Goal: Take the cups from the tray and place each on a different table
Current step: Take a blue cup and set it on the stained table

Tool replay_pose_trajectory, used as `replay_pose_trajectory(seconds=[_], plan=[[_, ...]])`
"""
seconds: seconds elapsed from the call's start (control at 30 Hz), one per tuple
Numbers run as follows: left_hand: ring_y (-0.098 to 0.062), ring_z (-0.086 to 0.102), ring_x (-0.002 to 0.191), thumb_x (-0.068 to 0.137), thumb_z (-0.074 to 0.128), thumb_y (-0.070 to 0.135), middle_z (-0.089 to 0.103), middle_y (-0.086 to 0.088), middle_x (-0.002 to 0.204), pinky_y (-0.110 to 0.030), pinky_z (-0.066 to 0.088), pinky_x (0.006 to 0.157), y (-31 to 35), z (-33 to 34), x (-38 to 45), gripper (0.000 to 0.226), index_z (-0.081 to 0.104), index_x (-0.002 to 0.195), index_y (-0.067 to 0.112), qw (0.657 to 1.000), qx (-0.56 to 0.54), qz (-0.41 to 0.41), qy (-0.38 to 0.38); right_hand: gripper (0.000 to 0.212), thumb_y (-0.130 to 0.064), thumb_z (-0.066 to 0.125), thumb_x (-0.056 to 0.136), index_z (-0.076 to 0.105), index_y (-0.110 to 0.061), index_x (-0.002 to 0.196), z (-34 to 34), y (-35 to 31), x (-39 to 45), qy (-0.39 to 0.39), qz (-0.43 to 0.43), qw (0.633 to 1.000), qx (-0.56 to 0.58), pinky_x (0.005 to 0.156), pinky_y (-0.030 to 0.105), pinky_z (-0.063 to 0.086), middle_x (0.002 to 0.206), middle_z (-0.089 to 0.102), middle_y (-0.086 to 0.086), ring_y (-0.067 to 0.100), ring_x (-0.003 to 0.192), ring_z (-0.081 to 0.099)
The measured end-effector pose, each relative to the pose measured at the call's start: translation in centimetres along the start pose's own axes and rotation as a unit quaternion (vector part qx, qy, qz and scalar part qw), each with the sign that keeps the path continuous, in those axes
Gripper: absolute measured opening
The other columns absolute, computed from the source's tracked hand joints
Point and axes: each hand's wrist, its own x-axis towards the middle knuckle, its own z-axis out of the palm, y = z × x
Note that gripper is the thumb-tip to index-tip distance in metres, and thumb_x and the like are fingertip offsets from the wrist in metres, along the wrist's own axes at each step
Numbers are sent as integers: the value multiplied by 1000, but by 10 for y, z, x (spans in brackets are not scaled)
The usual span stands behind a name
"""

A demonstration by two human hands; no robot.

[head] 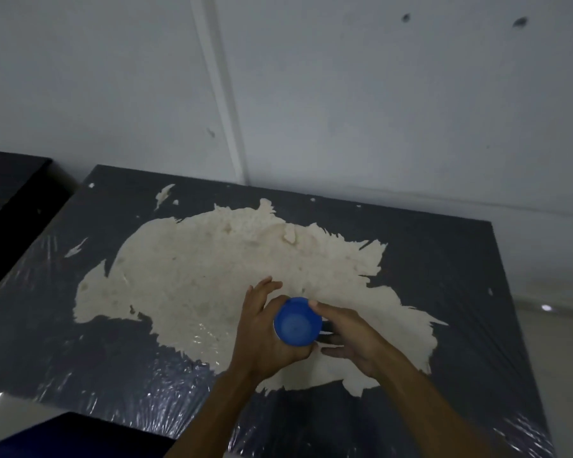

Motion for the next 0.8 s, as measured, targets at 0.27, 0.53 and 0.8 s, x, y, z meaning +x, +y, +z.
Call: replay_pose_trajectory(seconds=[0.27,0.53,0.8], plan=[[-28,48,122,44,86,53,53,-12,131,-55,42,102,-34,18,2,80,65,109,10,998,-29,-34,-38,68,-63,56,85,49,-21,139,8,9,-1,83,14,996,13,101,40,46,137,53,7,25,118,54],[-20,45,119,44,90,49,53,-13,129,-41,41,100,-49,29,-2,79,65,109,11,997,-50,-34,-55,65,-60,52,89,43,-23,142,14,24,-3,123,-8,992,-15,98,37,42,148,44,3,25,128,46],[-19,47,117,44,89,50,55,-12,128,-36,39,98,-49,29,-2,79,64,109,13,997,-46,-36,-50,65,-60,53,88,45,-23,140,10,32,-8,139,-11,990,-12,95,35,41,148,44,1,24,131,45]])
